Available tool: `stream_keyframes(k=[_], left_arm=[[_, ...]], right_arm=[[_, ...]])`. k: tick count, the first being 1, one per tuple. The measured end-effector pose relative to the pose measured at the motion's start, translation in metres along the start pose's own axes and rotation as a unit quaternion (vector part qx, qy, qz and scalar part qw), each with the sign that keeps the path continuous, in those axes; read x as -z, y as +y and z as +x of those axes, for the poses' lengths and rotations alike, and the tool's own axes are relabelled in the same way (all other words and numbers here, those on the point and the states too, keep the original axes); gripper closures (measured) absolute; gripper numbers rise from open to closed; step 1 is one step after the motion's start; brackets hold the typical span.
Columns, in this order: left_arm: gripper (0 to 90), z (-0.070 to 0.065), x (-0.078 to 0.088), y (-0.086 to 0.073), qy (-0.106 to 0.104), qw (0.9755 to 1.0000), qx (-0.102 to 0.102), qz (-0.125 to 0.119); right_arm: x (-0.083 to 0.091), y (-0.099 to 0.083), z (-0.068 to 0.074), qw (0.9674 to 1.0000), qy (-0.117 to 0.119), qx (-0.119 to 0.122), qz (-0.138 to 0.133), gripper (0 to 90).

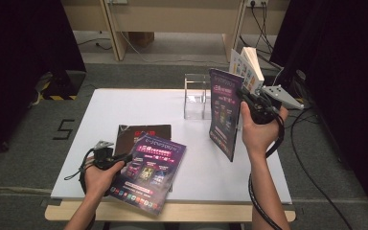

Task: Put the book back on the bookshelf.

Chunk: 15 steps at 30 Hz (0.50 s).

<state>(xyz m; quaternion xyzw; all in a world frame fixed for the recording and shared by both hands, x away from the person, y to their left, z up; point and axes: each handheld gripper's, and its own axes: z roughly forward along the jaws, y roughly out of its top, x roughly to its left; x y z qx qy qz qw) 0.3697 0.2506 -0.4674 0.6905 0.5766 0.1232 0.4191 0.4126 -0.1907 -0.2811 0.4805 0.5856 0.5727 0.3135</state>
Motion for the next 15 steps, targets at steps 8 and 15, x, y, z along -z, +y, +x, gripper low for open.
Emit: stream_keyframes(k=[8, 15], left_arm=[[65.8, 0.0001, -0.0002, 0.0000, 0.000, 1.0000, 0.000, 0.000], [65.8, 0.0009, 0.0003, 0.0004, 0.001, 1.0000, -0.001, -0.001]], right_arm=[[-0.0034, 0.0060, 0.0009, 0.9999, -0.007, 0.007, -0.006, 84.9], [-0.0080, 0.0080, 0.0004, 0.9999, -0.012, 0.007, -0.007, 84.9]])
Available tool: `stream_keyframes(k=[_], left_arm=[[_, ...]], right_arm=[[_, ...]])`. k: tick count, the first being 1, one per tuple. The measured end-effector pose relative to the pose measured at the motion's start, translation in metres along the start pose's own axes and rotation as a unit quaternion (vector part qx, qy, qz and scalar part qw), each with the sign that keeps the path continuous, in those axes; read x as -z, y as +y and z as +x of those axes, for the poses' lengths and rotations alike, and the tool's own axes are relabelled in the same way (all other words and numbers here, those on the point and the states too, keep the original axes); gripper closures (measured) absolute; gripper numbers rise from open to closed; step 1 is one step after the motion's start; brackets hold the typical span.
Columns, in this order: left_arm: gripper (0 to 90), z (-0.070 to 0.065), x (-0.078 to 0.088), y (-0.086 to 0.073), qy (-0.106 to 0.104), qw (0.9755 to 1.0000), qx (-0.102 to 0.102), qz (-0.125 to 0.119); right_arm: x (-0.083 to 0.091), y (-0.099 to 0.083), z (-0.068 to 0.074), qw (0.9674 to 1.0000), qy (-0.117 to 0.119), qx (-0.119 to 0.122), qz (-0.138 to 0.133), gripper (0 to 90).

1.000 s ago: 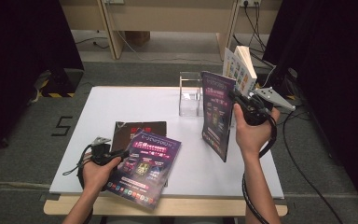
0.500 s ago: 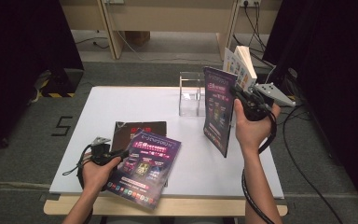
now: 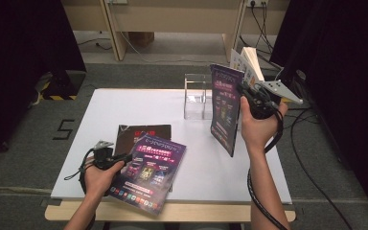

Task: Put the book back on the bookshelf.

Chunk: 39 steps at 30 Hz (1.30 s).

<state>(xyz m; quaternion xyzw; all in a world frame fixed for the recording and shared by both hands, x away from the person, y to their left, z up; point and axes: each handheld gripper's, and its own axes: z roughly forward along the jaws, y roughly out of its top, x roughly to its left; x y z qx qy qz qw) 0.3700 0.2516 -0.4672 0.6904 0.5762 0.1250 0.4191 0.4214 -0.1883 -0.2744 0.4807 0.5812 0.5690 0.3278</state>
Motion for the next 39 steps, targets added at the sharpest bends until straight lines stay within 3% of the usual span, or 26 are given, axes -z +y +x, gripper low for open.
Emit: stream_keyframes(k=[39], left_arm=[[66.0, 0.001, -0.001, -0.001, 0.000, 1.0000, -0.001, 0.000]], right_arm=[[-0.026, 0.016, 0.002, 0.9996, -0.019, 0.008, -0.017, 84.9]])
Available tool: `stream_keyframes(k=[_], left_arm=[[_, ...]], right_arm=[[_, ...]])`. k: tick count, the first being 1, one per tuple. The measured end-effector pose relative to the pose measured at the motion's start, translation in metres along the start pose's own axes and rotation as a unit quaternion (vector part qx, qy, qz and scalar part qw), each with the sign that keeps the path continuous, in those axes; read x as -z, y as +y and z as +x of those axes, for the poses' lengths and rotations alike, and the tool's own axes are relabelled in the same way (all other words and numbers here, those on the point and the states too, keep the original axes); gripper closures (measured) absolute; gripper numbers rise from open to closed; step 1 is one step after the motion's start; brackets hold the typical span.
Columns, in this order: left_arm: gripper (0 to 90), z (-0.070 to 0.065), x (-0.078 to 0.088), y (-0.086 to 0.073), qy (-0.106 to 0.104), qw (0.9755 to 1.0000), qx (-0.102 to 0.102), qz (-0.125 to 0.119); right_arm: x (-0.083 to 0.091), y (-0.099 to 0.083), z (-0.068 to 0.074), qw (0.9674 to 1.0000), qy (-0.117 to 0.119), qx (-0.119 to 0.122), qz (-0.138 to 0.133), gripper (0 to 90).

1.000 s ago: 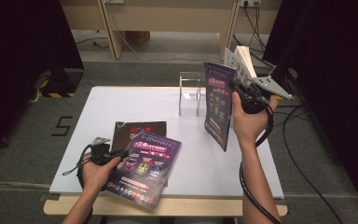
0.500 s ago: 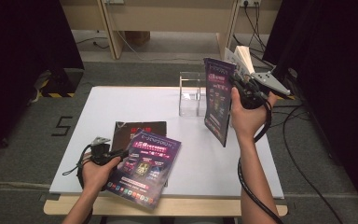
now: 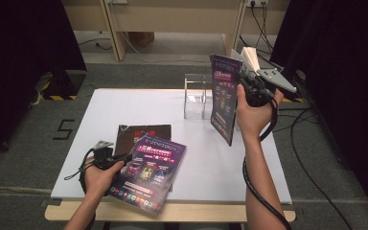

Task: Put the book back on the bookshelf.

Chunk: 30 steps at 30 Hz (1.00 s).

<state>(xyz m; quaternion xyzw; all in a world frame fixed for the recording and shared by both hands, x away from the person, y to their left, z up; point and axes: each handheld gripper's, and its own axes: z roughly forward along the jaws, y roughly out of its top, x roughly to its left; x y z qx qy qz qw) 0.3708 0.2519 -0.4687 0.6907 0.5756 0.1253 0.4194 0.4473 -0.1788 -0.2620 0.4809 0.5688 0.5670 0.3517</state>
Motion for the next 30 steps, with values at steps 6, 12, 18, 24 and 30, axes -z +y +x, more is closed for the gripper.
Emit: stream_keyframes(k=[6, 12, 18, 24, 30], left_arm=[[66.0, 0.000, 0.000, 0.000, 0.001, 1.0000, 0.001, 0.001], [66.0, 0.000, -0.001, 0.000, 0.001, 1.0000, 0.001, 0.002], [66.0, 0.001, -0.001, 0.000, 0.000, 1.0000, 0.001, 0.001], [65.9, 0.002, -0.001, -0.001, 0.001, 1.0000, 0.001, 0.001], [65.9, 0.003, -0.001, 0.000, 0.003, 1.0000, 0.002, 0.002]], right_arm=[[-0.003, 0.004, 0.001, 1.0000, -0.003, -0.002, -0.004, 84.9], [-0.005, 0.006, 0.000, 1.0000, -0.006, 0.000, -0.004, 84.9], [-0.009, 0.007, -0.002, 1.0000, -0.007, -0.001, -0.005, 84.9], [-0.014, 0.009, -0.002, 0.9999, -0.010, 0.000, -0.007, 84.9], [-0.019, 0.011, -0.003, 0.9999, -0.013, 0.003, -0.007, 84.9]])
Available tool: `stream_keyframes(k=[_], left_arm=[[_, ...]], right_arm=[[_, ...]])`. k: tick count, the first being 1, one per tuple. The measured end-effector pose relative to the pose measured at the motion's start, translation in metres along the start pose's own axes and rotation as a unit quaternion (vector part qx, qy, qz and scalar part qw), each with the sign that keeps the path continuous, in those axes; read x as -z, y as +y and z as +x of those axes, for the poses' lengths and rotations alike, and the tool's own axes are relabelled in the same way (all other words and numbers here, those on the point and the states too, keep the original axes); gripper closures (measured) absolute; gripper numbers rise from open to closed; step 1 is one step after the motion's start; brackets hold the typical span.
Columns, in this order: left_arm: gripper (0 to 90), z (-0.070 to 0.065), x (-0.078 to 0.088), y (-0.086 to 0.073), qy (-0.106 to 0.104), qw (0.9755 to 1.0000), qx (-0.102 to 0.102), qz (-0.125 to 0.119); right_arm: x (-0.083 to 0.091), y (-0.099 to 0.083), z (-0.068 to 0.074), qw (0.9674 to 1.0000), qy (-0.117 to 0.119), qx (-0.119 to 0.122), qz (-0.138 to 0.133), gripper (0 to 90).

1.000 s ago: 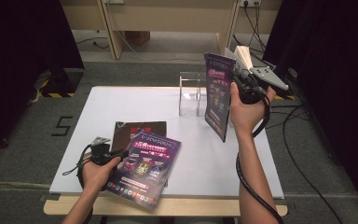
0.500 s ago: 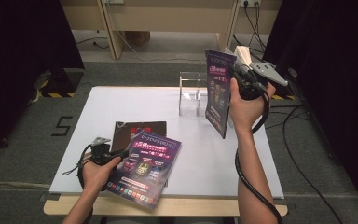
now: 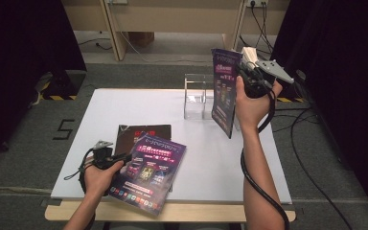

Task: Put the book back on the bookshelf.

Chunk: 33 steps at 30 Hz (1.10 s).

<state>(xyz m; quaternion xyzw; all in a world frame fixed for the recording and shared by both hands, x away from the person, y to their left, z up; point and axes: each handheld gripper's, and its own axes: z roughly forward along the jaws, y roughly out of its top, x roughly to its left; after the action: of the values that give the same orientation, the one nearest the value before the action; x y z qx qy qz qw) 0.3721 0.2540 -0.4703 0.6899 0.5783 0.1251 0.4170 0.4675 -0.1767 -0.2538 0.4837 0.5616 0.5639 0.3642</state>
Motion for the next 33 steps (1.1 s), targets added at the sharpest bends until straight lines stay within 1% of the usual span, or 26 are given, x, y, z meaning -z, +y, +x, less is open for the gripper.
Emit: stream_keyframes(k=[11, 16, 18, 23, 29, 33], left_arm=[[65.9, 0.002, 0.000, 0.000, 0.001, 1.0000, 0.002, -0.001], [66.0, 0.002, 0.000, 0.000, 0.002, 1.0000, 0.004, -0.001], [66.0, 0.002, 0.000, 0.000, 0.001, 1.0000, 0.004, 0.000], [66.0, 0.002, 0.000, 0.000, 0.001, 1.0000, 0.005, -0.001], [66.0, 0.003, 0.000, -0.001, 0.000, 1.0000, 0.005, -0.004], [66.0, 0.002, 0.000, -0.001, 0.000, 1.0000, 0.005, -0.002]], right_arm=[[-0.007, 0.004, -0.002, 1.0000, -0.005, -0.001, -0.002, 84.9], [-0.012, 0.005, -0.004, 1.0000, -0.009, 0.003, -0.003, 85.0], [-0.013, 0.005, -0.003, 1.0000, -0.009, -0.002, -0.001, 84.9], [-0.018, 0.006, -0.002, 0.9999, -0.014, 0.006, -0.005, 84.9], [-0.025, 0.007, -0.002, 0.9999, -0.014, 0.002, -0.001, 84.9], [-0.029, 0.005, -0.002, 0.9998, -0.018, 0.006, -0.002, 84.9]])
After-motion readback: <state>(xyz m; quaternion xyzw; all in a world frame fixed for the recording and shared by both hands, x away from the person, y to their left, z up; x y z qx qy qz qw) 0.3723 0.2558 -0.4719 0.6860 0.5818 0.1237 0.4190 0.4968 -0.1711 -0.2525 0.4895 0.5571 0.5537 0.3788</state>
